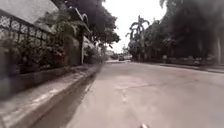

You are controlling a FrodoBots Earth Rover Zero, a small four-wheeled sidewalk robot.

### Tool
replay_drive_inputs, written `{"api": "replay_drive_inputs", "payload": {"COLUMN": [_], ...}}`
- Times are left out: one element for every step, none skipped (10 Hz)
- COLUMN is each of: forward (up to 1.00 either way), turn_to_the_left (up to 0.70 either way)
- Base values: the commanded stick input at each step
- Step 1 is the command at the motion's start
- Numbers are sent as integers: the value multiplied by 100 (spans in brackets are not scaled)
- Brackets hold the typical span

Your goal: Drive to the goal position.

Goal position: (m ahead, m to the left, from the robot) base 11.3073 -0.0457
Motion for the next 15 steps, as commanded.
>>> {"api": "replay_drive_inputs", "payload": {"forward": [70,70,70,70,70,70,70,70,70,70,70,70,70,70,70], "turn_to_the_left": [0,0,0,0,0,0,0,0,0,0,0,0,0,0,0]}}
